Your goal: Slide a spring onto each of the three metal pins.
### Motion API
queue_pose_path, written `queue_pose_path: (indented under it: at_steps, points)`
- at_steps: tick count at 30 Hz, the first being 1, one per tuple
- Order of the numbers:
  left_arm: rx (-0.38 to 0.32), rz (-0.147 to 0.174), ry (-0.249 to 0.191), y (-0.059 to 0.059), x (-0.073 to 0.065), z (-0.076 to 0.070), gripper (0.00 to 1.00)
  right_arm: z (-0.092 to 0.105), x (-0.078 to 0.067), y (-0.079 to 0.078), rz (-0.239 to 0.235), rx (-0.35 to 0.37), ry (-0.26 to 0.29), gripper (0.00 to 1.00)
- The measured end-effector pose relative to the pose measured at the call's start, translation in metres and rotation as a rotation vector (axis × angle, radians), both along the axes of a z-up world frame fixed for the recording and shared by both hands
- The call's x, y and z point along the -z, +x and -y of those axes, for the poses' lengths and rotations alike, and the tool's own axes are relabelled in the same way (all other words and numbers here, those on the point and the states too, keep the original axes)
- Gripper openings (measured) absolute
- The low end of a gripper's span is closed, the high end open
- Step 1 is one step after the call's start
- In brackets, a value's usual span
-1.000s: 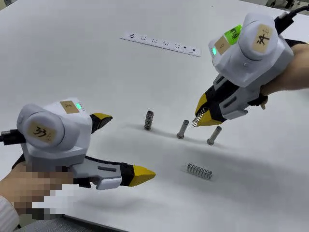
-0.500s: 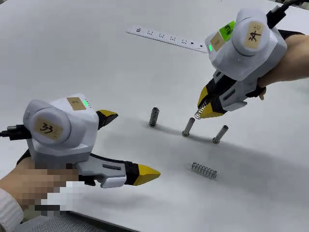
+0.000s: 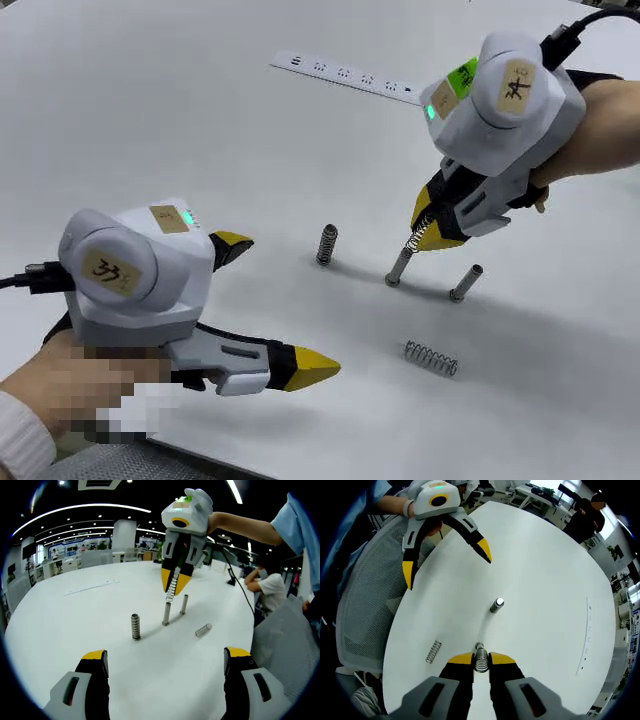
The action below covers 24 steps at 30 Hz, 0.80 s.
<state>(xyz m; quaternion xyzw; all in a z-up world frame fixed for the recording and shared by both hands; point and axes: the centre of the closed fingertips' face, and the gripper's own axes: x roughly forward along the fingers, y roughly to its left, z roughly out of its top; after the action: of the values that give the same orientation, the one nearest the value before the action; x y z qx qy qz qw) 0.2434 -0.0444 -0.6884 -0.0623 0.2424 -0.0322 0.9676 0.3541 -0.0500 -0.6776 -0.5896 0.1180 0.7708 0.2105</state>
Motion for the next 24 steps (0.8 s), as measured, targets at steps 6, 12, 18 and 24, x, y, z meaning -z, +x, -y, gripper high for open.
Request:
queue_pose_path:
  at_steps: [6,12,18,24]
  points:
    - [-0.002,0.002,-0.004,-0.0002,0.0004,-0.0004,0.98,-0.0001,0.0047,0.0000,0.004,-0.007,-0.012,0.12]
    - [-0.002,0.000,-0.005,-0.0005,0.0018,-0.0011,0.97,0.0000,0.0079,0.0005,0.010,-0.011,-0.020,0.12]
    - [-0.001,-0.002,-0.009,-0.0003,0.0022,-0.0001,0.97,-0.0006,0.0075,0.0004,0.008,-0.010,-0.021,0.12]
    - [0.000,-0.004,-0.010,-0.0005,0.0031,-0.0003,0.97,-0.0008,0.0073,0.0018,0.012,-0.013,-0.019,0.12]
